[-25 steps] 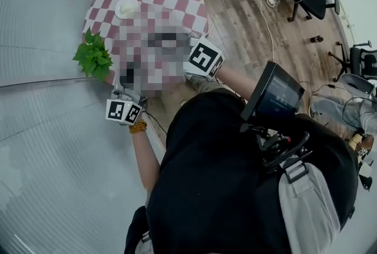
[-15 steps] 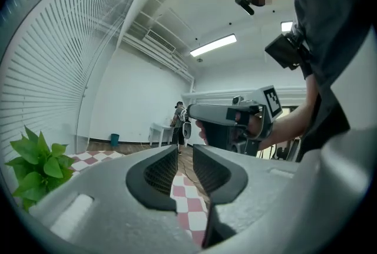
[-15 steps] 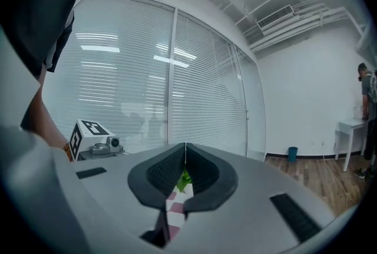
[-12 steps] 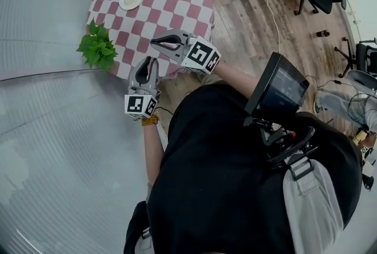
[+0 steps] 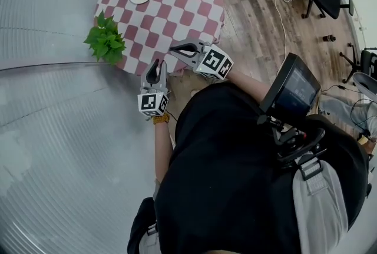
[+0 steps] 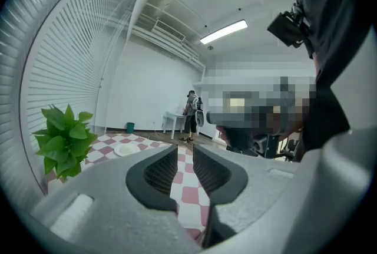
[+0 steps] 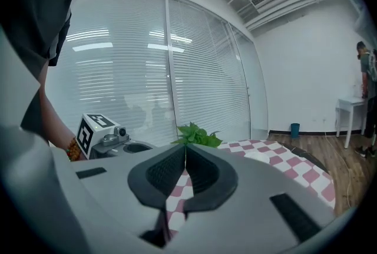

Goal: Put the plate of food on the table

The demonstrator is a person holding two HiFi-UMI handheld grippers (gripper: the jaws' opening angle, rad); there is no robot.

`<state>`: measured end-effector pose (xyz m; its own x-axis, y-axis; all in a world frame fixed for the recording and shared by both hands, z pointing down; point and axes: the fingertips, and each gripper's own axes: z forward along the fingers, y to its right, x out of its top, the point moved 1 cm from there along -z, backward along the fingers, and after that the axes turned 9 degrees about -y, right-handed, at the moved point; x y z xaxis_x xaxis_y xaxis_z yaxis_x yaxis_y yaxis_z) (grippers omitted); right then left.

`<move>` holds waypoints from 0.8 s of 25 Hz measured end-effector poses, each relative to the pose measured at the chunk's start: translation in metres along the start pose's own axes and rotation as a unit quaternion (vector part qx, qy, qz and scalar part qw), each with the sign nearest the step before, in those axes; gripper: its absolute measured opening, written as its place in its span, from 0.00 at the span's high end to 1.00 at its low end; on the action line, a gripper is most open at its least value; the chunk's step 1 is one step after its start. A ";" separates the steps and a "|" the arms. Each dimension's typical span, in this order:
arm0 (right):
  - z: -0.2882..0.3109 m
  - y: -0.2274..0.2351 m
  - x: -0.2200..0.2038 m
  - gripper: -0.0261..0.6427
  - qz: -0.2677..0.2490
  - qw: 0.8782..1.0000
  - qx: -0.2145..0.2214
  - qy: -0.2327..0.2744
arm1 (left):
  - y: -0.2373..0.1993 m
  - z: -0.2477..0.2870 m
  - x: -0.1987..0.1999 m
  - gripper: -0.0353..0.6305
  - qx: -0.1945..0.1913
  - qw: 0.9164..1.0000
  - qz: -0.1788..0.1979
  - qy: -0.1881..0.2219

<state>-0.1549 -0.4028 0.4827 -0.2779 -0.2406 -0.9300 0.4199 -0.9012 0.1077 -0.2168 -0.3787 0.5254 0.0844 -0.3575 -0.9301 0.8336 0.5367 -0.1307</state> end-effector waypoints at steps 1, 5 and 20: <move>0.000 0.002 -0.005 0.94 -0.001 1.000 -0.005 -0.007 | -0.002 0.001 -0.005 0.82 0.006 1.000 -0.005 -0.002; -0.004 0.024 -0.029 0.94 0.026 0.998 -0.039 -0.032 | -0.004 0.005 -0.017 0.82 0.022 0.999 -0.006 -0.023; 0.020 0.005 -0.042 0.95 0.001 0.998 -0.022 -0.062 | -0.020 0.003 -0.039 0.82 0.021 0.999 -0.030 -0.029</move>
<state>-0.1582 -0.4046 0.5296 -0.3816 -0.2870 -0.8787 0.4570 -0.8848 0.0906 -0.2346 -0.3776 0.5655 0.0651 -0.4323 -0.8994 0.8606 0.4805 -0.1687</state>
